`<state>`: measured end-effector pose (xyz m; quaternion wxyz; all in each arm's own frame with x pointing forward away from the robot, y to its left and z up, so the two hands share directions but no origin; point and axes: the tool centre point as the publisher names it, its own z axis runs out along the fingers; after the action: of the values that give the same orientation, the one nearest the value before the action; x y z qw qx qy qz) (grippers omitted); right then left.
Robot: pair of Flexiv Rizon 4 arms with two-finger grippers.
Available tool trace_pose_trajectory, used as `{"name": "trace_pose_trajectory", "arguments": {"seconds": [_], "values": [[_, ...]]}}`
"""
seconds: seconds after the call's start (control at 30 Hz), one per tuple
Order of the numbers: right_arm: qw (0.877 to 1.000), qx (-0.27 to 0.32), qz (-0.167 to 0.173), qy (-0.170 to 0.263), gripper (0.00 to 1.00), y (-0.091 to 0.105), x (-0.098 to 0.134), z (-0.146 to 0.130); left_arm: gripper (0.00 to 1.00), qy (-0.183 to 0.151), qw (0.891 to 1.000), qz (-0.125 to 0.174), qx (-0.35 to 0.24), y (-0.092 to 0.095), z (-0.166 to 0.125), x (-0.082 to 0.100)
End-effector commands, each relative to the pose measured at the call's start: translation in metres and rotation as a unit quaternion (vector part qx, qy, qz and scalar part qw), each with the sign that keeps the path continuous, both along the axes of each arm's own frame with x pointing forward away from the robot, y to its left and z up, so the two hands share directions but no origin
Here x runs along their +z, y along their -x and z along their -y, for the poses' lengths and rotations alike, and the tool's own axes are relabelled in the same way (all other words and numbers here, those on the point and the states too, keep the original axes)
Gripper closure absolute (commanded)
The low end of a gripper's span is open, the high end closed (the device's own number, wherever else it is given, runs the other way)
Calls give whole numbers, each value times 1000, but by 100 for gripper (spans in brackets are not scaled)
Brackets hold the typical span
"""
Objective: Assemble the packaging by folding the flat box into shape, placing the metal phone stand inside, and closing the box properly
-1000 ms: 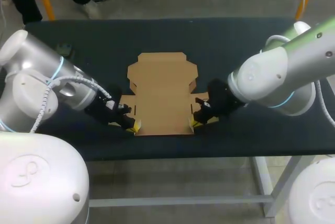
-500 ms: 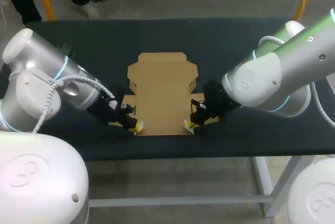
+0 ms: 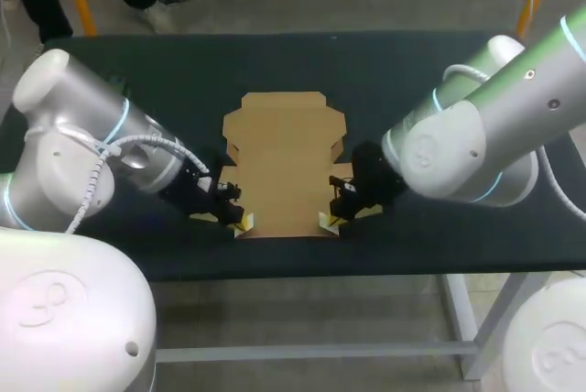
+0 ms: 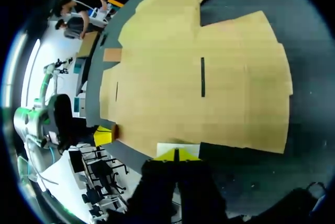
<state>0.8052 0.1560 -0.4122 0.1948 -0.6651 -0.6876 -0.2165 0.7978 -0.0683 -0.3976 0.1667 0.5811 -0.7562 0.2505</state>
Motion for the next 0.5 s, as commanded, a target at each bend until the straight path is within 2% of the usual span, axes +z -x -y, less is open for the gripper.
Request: {"name": "trace_pose_trajectory", "arguments": {"seconds": [0.03,0.5], "values": [[1000,-5,5,17,100,2,-3,-6,100,-12,1000,4,6,1,5,-2],[999,-12,6,33,100,4,-6,-11,100,-26,999,9,18,2,5,-6]]}}
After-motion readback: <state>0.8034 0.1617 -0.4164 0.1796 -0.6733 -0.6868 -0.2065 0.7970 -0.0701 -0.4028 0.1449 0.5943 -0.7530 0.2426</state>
